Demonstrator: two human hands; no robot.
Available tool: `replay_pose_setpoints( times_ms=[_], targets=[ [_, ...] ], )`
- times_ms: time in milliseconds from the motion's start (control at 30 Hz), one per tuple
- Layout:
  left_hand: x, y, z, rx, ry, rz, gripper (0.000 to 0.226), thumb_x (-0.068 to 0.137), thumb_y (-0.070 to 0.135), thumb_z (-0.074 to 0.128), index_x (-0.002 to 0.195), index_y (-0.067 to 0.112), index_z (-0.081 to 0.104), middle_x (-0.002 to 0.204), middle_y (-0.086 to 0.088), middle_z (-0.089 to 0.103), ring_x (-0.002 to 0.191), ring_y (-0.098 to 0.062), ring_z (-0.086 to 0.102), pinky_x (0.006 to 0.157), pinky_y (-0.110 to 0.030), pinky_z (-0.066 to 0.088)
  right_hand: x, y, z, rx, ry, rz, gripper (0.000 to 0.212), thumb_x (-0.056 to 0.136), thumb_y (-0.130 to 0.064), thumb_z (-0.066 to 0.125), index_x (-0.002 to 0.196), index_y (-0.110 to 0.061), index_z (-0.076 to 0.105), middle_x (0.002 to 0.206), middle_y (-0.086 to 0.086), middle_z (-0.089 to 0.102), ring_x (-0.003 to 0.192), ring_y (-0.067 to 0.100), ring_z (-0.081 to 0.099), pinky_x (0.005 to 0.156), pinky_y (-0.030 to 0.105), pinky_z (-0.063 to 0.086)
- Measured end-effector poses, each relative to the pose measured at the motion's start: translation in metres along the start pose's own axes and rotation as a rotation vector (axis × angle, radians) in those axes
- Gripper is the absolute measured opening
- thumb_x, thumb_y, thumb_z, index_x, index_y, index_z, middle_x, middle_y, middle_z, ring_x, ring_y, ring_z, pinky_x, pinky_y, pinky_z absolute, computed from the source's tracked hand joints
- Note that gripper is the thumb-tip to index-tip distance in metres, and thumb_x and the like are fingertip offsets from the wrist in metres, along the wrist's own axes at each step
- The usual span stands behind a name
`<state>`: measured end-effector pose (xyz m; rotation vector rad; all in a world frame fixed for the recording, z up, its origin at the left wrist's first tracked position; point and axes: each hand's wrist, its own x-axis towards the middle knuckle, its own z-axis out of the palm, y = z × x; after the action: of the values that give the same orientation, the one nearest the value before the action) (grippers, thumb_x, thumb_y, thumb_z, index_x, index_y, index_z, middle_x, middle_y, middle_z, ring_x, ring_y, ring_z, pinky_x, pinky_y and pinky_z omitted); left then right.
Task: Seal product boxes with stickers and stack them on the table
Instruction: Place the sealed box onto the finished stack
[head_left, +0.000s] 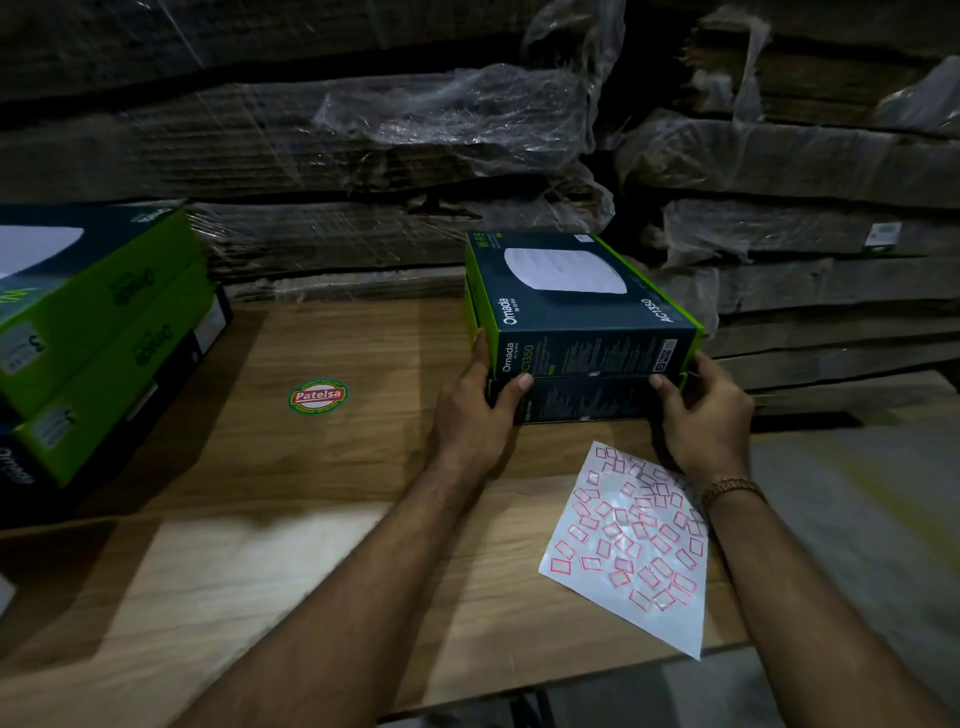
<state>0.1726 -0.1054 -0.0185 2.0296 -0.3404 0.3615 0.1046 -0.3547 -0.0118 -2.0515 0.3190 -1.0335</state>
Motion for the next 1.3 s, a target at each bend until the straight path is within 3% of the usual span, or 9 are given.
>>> replay_pose_setpoints(
  times_ms=[167, 300, 433, 633, 800, 867, 1000, 1100, 1300],
  targets=[
    [-0.005, 0.004, -0.003, -0.078, -0.016, -0.012, 0.065, 0.099, 0.05, 0.07, 0.158, 0.039, 0.045, 0.131, 0.011, 0.073, 0.115, -0.014, 0.069, 0.094, -0.029, 0.055, -0.003, -0.003, 0.0, 0.032, -0.012, 0.026, 0.042, 0.097, -0.018, 0.076, 0.137, -0.019, 0.066, 0.124, 0.002, 0.073, 0.114, 0.019, 0.068, 0.096, 0.027, 0.05],
    [-0.006, 0.003, -0.004, -0.087, -0.047, -0.02, 0.082, 0.088, 0.057, 0.072, 0.159, 0.046, 0.034, 0.137, 0.012, 0.069, 0.121, -0.016, 0.066, 0.102, -0.038, 0.056, -0.009, -0.013, -0.002, 0.027, 0.009, 0.053, 0.056, 0.095, -0.012, 0.077, 0.147, -0.013, 0.056, 0.122, 0.001, 0.068, 0.115, 0.017, 0.065, 0.1, 0.025, 0.046],
    [-0.011, 0.008, -0.008, -0.104, 0.017, 0.009, 0.089, 0.086, 0.042, 0.086, 0.16, 0.035, 0.036, 0.145, 0.008, 0.062, 0.124, -0.01, 0.057, 0.101, -0.029, 0.046, -0.007, -0.008, -0.001, 0.001, 0.034, 0.028, 0.062, 0.092, -0.003, 0.071, 0.149, -0.017, 0.05, 0.129, 0.009, 0.07, 0.117, 0.023, 0.069, 0.103, 0.028, 0.049],
    [-0.024, 0.011, -0.023, -0.07, 0.055, 0.025, 0.106, 0.081, 0.048, 0.091, 0.166, 0.025, 0.033, 0.175, 0.0, 0.027, 0.159, -0.017, 0.029, 0.128, -0.038, 0.032, -0.01, -0.014, -0.003, -0.045, 0.102, -0.032, 0.053, 0.094, -0.005, 0.066, 0.144, -0.011, 0.051, 0.124, 0.01, 0.066, 0.108, 0.026, 0.066, 0.091, 0.03, 0.052],
    [-0.049, 0.009, -0.041, 0.032, 0.122, -0.014, 0.085, 0.087, 0.044, 0.086, 0.158, 0.02, 0.047, 0.169, -0.009, 0.038, 0.154, -0.021, 0.038, 0.114, -0.005, 0.026, -0.014, -0.022, -0.005, -0.066, 0.154, -0.088, 0.047, 0.101, -0.02, 0.065, 0.144, -0.008, 0.049, 0.13, 0.016, 0.059, 0.108, 0.017, 0.055, 0.089, 0.028, 0.044],
    [-0.061, 0.008, -0.052, 0.079, 0.118, -0.035, 0.065, 0.091, 0.037, 0.082, 0.148, 0.016, 0.058, 0.156, -0.01, 0.055, 0.142, -0.022, 0.053, 0.11, -0.014, 0.037, -0.014, -0.022, -0.007, -0.093, 0.17, -0.148, 0.051, 0.102, -0.027, 0.066, 0.145, -0.007, 0.047, 0.134, 0.018, 0.057, 0.114, 0.026, 0.055, 0.094, 0.034, 0.046],
    [-0.085, 0.006, -0.092, -0.064, 0.164, -0.126, 0.025, 0.098, 0.027, 0.073, 0.122, 0.023, 0.073, 0.101, 0.003, 0.079, 0.087, -0.01, 0.077, 0.079, -0.031, 0.064, -0.018, -0.036, -0.01, -0.115, 0.199, -0.315, 0.058, 0.102, -0.038, 0.063, 0.146, -0.004, 0.048, 0.146, 0.022, 0.051, 0.135, 0.04, 0.049, 0.114, 0.046, 0.04],
    [-0.102, 0.007, -0.142, 0.003, 0.288, -0.058, 0.018, 0.096, 0.03, 0.07, 0.114, 0.032, 0.072, 0.096, 0.005, 0.075, 0.082, -0.014, 0.074, 0.074, -0.045, 0.065, -0.039, -0.067, -0.006, -0.064, 0.148, -0.435, 0.062, 0.102, -0.045, 0.063, 0.147, -0.004, 0.05, 0.144, 0.02, 0.054, 0.134, 0.039, 0.051, 0.113, 0.05, 0.042],
    [-0.116, 0.05, -0.236, 0.262, 0.302, 0.214, 0.013, 0.094, 0.017, 0.078, 0.107, 0.019, 0.076, 0.112, 0.008, 0.072, 0.09, -0.006, 0.068, 0.081, -0.024, 0.054, -0.095, -0.16, 0.03, 0.142, -0.108, -0.427, 0.053, 0.098, -0.049, 0.064, 0.137, -0.013, 0.059, 0.125, 0.007, 0.062, 0.118, 0.025, 0.057, 0.098, 0.042, 0.049]
  ],
)
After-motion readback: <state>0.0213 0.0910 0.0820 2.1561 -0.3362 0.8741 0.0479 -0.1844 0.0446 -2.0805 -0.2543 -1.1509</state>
